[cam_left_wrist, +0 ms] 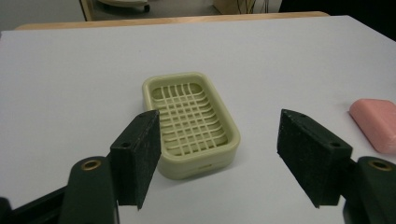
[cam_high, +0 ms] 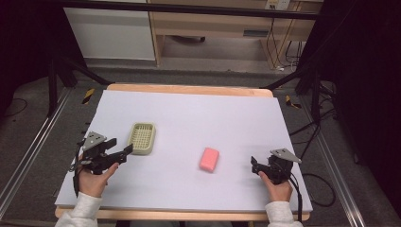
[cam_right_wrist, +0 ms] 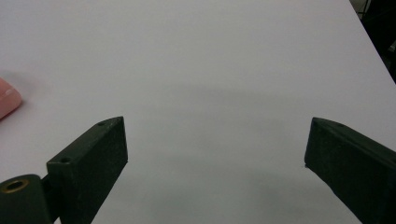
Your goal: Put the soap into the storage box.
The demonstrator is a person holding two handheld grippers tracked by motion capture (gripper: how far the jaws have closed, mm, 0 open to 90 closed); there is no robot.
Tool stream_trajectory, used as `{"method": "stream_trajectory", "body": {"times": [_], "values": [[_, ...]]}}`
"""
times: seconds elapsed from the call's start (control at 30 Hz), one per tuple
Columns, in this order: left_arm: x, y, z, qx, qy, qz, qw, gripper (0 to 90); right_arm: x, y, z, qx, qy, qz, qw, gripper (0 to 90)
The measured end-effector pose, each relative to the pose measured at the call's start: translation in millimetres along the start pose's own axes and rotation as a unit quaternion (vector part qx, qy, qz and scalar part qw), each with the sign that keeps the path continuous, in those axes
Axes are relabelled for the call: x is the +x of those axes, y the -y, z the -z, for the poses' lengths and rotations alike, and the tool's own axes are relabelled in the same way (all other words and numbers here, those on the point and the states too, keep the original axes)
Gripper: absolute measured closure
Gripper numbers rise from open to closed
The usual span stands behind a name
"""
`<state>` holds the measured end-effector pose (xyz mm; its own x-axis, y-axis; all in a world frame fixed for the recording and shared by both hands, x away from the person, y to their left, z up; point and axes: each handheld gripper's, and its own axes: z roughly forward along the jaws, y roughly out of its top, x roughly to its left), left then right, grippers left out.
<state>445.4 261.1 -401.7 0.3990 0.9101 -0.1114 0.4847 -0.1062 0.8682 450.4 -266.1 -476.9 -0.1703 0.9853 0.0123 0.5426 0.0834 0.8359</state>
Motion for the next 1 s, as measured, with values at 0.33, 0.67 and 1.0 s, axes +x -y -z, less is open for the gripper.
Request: {"method": "stream_trajectory", "body": {"times": [0.33,0.67,1.0], "values": [[-14.2,-14.1,-6.4,-0.007,0.013,-0.011,0.9998,29.3,1.7,-0.2,0.5,0.0,-0.007,0.005,1.0,6.4],[-32.3,-26.1,-20.9,-0.003,0.027,-0.025,0.9993,28.9,2.9,0.0,2.0,-0.001,-0.009,0.007,0.9999,6.4],[-52.6,-32.9,-35.3,0.009,0.041,-0.044,0.9981,28.3,3.9,0.4,0.3,0.005,-0.018,0.009,0.9998,6.4]]}}
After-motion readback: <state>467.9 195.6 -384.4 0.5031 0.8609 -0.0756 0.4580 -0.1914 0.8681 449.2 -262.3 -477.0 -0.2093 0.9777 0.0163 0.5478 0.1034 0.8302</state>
